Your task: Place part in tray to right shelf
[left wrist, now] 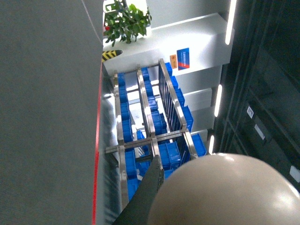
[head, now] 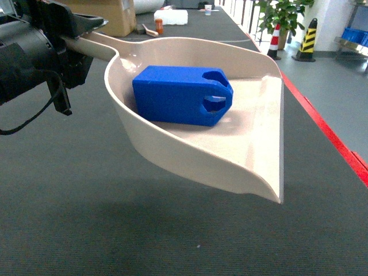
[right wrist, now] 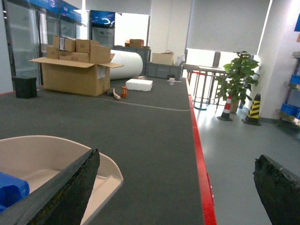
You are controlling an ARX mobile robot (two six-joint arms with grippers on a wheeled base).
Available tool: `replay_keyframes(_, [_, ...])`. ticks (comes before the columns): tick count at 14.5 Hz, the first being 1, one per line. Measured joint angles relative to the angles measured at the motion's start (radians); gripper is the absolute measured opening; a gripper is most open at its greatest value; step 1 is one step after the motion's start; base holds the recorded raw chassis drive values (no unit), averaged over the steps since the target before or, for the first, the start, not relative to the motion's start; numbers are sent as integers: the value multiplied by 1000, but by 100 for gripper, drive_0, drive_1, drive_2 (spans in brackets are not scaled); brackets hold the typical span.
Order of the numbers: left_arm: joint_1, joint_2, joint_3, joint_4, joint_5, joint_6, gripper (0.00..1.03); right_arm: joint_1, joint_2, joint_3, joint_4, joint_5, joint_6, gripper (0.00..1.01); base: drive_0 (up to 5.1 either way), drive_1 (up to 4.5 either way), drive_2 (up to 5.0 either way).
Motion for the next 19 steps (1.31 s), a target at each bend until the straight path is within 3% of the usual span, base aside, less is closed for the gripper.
replay_keyframes(19, [1, 4, 0, -1, -2, 0, 12, 0, 1, 2, -2, 0, 0, 98, 493, -275, -209])
